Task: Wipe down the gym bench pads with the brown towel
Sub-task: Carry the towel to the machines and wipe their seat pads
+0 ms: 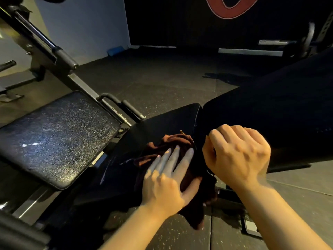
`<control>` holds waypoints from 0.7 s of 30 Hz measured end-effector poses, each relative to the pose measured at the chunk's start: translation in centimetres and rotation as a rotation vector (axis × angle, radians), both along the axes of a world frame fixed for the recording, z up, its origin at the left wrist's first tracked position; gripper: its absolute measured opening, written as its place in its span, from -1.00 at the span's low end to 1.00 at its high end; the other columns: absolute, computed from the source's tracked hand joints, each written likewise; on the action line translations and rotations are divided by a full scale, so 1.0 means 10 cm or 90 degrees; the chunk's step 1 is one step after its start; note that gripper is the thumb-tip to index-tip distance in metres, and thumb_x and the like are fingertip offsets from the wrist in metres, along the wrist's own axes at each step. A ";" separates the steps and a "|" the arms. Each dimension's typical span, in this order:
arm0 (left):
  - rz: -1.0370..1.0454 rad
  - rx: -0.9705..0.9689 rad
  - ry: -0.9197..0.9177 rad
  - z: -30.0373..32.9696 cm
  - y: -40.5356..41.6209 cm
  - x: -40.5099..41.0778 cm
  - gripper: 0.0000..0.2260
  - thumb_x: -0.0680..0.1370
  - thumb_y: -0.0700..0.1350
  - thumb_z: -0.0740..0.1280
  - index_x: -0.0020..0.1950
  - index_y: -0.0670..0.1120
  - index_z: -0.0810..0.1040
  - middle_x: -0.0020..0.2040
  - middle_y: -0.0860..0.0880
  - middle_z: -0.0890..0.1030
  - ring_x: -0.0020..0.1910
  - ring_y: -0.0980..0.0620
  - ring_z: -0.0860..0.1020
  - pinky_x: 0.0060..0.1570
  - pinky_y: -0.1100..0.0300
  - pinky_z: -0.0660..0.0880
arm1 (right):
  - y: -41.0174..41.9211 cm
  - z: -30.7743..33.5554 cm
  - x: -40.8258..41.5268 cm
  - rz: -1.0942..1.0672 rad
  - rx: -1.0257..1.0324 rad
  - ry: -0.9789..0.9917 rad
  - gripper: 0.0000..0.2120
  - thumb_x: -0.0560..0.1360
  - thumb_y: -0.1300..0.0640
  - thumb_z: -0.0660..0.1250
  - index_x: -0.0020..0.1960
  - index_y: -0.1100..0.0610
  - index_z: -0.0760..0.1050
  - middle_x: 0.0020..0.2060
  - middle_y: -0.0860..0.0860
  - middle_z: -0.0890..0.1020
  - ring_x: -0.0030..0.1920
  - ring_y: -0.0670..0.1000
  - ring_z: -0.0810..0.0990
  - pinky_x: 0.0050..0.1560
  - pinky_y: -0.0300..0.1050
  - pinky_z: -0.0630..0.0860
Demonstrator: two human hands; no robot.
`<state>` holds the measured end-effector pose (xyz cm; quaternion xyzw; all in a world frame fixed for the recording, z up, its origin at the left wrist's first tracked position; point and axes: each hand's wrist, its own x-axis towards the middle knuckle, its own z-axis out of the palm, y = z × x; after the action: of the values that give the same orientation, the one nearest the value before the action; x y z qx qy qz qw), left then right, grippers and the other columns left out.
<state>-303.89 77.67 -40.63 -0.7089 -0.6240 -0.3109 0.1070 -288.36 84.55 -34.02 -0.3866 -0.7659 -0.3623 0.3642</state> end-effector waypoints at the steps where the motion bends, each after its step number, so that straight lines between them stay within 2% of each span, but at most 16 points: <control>1: -0.005 0.035 0.009 -0.07 -0.01 -0.04 -0.50 0.59 0.22 0.18 0.46 0.02 0.36 0.30 -0.15 0.59 0.25 -0.16 0.59 0.12 -0.09 0.58 | 0.00 0.00 0.00 0.001 -0.004 0.013 -0.68 0.60 0.07 0.18 -0.31 0.09 0.48 -0.38 0.03 0.55 -0.39 0.05 0.51 -0.32 -0.13 0.33; 4: -0.005 0.079 0.035 -0.18 -0.02 -0.17 -0.50 0.61 0.27 0.14 0.44 0.00 0.38 0.29 -0.16 0.60 0.22 -0.16 0.61 0.01 -0.07 0.63 | -0.05 -0.03 -0.07 0.079 -0.050 -0.001 -0.68 0.63 0.02 0.16 -0.19 0.10 0.55 -0.26 0.05 0.62 -0.29 0.08 0.57 -0.25 -0.07 0.42; 7: -0.004 0.034 0.017 -0.30 -0.11 -0.33 -0.49 0.60 0.32 0.12 0.37 -0.02 0.42 0.27 -0.15 0.61 0.18 -0.17 0.63 -0.06 -0.07 0.65 | -0.18 -0.12 -0.28 0.216 -0.151 -0.062 -0.72 0.61 -0.03 0.17 0.04 0.10 0.59 -0.07 0.06 0.64 -0.08 0.11 0.62 -0.03 0.01 0.47; 10: 0.012 -0.037 -0.001 -0.42 -0.25 -0.56 -0.45 0.58 0.36 0.11 0.37 -0.01 0.41 0.25 -0.17 0.62 0.18 -0.17 0.63 -0.03 -0.05 0.64 | -0.26 -0.13 -0.43 0.257 -0.227 -0.076 -0.66 0.59 -0.07 0.13 0.14 0.09 0.56 0.02 0.04 0.63 0.02 0.10 0.60 0.07 0.03 0.46; 14: 0.048 -0.154 -0.039 -0.59 -0.42 -0.93 -0.39 0.58 0.41 0.01 0.40 0.02 0.40 0.30 -0.11 0.59 0.23 -0.14 0.60 -0.01 -0.04 0.63 | -0.26 -0.10 -0.44 0.203 -0.312 -0.121 -0.63 0.58 -0.12 0.07 0.15 0.04 0.54 0.03 0.02 0.61 0.01 0.08 0.60 -0.01 0.01 0.49; 18: 0.070 -0.188 -0.045 -0.72 -0.47 -1.13 -0.37 0.59 0.42 -0.03 0.43 0.00 0.36 0.32 -0.12 0.57 0.25 -0.17 0.58 0.05 -0.09 0.60 | -0.24 -0.12 -0.47 0.146 -0.337 -0.229 -0.60 0.61 -0.14 0.03 0.13 0.03 0.55 -0.04 0.02 0.61 -0.10 0.08 0.60 -0.18 -0.04 0.48; 21: 0.075 -0.188 -0.091 -0.72 -0.51 -1.11 -0.36 0.58 0.43 -0.05 0.46 0.04 0.33 0.38 -0.09 0.53 0.33 -0.14 0.52 0.17 -0.16 0.56 | -0.24 -0.13 -0.50 0.128 -0.339 -0.232 -0.56 0.63 -0.13 -0.02 0.08 0.05 0.57 -0.10 0.02 0.62 -0.17 0.09 0.59 -0.24 -0.05 0.46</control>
<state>-314.99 72.54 -47.86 -0.6554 -0.7092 -0.2588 -0.0249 -293.33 82.13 -35.31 -0.3197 -0.9205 -0.1746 0.1415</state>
